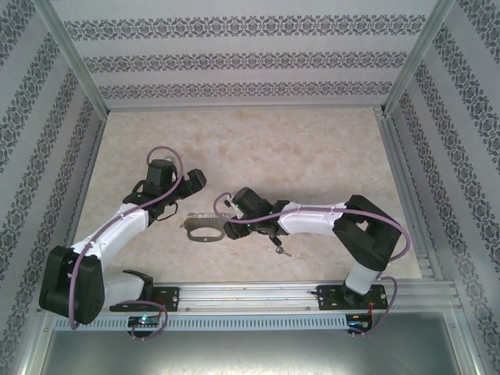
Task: Put the keys on the keyring
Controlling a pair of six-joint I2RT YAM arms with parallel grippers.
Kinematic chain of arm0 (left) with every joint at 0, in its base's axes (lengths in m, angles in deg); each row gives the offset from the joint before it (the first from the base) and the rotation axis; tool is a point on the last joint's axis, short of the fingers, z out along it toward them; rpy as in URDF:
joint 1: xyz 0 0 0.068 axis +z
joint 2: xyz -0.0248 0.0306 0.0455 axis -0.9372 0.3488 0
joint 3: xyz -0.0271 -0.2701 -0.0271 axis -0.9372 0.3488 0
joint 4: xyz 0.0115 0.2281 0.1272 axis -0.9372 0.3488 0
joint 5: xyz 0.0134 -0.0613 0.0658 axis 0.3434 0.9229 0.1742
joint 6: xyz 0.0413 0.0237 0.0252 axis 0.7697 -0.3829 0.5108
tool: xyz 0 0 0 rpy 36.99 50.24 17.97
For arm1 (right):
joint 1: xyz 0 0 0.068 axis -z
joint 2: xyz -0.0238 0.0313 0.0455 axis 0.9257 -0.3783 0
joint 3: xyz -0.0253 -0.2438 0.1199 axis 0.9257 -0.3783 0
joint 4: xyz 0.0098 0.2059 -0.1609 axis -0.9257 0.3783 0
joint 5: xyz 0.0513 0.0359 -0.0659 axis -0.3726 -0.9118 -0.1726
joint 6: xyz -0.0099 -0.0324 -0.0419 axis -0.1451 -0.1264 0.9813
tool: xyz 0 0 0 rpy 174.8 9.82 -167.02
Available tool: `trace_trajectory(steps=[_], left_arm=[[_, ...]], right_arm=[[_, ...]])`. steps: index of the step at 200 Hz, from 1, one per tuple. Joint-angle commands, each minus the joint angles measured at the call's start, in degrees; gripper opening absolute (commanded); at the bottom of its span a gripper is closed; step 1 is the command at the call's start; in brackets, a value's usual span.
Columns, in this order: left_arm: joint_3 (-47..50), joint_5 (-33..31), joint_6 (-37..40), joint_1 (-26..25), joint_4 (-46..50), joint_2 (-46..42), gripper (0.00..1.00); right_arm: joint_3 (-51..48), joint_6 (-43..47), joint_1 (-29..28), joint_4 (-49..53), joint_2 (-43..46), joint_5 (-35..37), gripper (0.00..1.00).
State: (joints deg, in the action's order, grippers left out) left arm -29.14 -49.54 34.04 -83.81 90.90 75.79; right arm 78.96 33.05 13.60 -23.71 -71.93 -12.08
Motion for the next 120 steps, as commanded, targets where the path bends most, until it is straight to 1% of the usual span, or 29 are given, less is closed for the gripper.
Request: trace_trajectory(steps=[1, 78, 120], left_arm=[[-1.4, -0.2, -1.2, -0.5, 1.5, 1.0, 1.0], [-2.2, 0.6, -1.0, -0.5, 1.9, 2.9, 1.0], [-1.6, 0.6, -1.4, -0.5, 1.5, 2.6, 1.0]], right_arm=[[0.2, -1.0, -0.7, -1.2, -1.5, -1.3, 0.51], [2.2, -1.2, -0.7, -2.0, -4.4, -3.2, 0.52], [5.5, -0.3, -0.2, -1.5, -6.4, -3.5, 0.52]])
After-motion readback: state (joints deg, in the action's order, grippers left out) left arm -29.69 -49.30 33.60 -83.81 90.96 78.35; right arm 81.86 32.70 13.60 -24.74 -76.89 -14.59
